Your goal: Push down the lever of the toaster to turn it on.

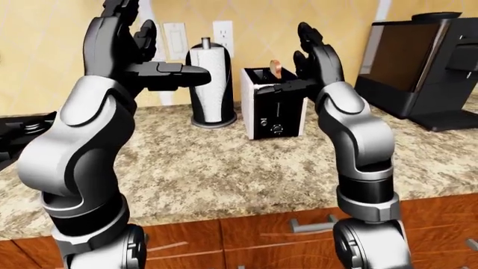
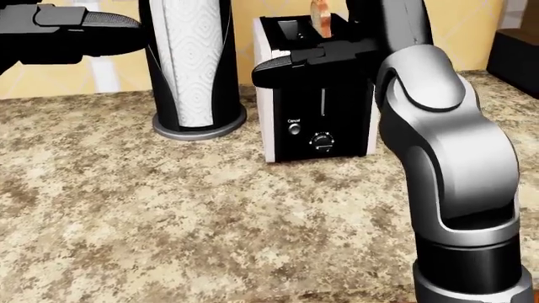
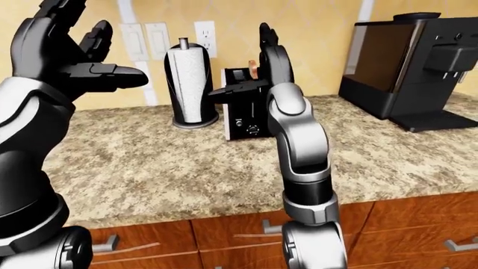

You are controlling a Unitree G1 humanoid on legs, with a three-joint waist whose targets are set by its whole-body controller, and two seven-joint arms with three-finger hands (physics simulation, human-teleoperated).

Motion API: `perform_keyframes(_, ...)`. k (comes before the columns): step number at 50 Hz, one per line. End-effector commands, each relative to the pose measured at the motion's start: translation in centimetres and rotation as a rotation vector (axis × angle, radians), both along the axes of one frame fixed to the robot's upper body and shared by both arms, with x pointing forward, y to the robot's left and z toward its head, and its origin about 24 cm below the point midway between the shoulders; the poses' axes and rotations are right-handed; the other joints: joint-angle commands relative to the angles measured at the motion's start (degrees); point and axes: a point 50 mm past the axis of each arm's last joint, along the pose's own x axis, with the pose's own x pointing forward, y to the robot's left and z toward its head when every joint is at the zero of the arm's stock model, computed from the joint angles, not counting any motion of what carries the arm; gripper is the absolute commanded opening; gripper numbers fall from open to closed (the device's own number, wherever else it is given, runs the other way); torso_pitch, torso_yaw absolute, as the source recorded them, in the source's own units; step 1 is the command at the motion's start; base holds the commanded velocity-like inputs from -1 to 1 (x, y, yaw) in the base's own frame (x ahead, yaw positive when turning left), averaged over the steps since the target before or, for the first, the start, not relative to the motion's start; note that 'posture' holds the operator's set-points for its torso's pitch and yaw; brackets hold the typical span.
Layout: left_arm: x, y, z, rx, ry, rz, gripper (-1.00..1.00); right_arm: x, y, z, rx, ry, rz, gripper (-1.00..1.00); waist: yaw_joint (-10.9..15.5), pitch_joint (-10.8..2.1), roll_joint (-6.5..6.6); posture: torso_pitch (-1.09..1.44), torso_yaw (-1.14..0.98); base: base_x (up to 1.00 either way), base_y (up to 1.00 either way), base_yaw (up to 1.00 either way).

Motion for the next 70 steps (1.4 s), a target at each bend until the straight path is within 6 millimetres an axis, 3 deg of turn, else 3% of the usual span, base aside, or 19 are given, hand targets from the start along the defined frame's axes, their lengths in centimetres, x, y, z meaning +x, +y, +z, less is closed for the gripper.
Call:
perform_keyframes(1, -0.5, 0.1, 1.4, -0.003, -0.072, 0.004, 1.00, -0.4, 0.3, 1.6, -0.002, -0.075, 0.009, 1.00, 0.01, -0.52, 0.04, -0.43, 0.00, 0.00, 0.00, 0.00)
perform_keyframes(20, -0.7, 0.2, 1.6, -0.004, -0.079, 0.005, 1.00, 0.6, 1.4, -1.6, -0.027, -0.006, 0.039, 1.00, 0.03, -0.64, 0.34, -0.43, 0.00, 0.00, 0.00, 0.00)
perform_keyframes(70, -1.0, 0.1, 2.0, -0.004, -0.091, 0.001, 1.00, 3.1, 1.4, -5.5, -0.037, 0.101, 0.012, 1.00, 0.08, -0.88, 0.59, -0.43, 0.00, 0.00, 0.00, 0.00)
